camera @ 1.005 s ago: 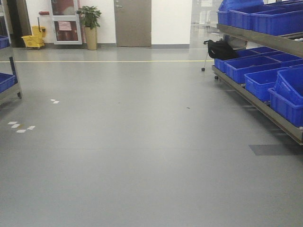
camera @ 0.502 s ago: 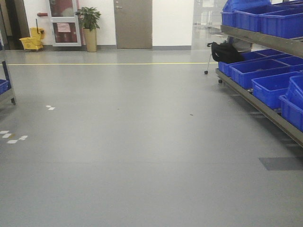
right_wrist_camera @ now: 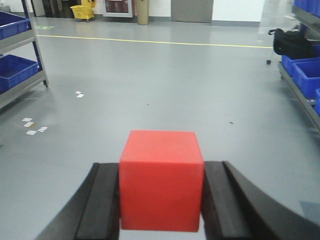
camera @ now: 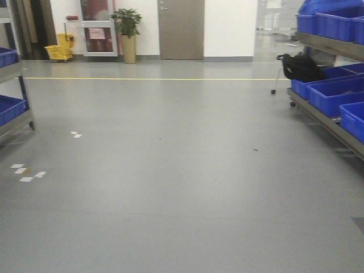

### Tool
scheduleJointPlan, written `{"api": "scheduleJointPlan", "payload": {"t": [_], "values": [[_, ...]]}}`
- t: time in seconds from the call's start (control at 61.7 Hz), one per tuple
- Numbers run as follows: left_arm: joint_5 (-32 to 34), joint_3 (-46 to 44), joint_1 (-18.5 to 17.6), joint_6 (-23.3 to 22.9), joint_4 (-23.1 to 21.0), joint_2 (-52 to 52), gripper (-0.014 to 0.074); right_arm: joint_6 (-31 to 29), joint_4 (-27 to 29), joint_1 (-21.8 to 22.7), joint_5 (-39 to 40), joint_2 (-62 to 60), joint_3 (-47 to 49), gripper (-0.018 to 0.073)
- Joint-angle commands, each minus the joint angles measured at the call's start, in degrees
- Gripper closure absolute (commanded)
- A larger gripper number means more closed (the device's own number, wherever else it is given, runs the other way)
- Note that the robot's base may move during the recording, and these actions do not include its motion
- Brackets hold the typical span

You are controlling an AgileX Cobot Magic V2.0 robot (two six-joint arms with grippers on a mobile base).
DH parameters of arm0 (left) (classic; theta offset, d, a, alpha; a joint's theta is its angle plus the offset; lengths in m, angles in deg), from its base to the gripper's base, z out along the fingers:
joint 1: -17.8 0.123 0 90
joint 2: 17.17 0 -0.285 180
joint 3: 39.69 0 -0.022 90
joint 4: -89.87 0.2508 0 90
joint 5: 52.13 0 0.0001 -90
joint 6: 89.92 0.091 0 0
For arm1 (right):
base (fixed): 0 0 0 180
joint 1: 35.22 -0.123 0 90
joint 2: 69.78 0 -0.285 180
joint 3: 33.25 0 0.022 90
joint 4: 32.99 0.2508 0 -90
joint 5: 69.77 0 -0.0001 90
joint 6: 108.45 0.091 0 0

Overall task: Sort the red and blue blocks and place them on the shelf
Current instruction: 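Turn and drive the base up to the shelf of blue bins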

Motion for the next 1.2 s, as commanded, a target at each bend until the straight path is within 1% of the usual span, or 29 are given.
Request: {"api": "scheduleJointPlan", "payload": {"t": [0.0,1.183], "values": [[5.09,-1.62,0.01,-0.02,-0.02,-0.46,0.0472,-0.39,-0.62,0.33,5.01,0.27,1.62,0.0182],[5.09,-1.62,0.01,-0.02,-0.02,-0.46,0.0472,-0.39,-0.62,0.33,5.01,0.27,1.62,0.0182]]}}
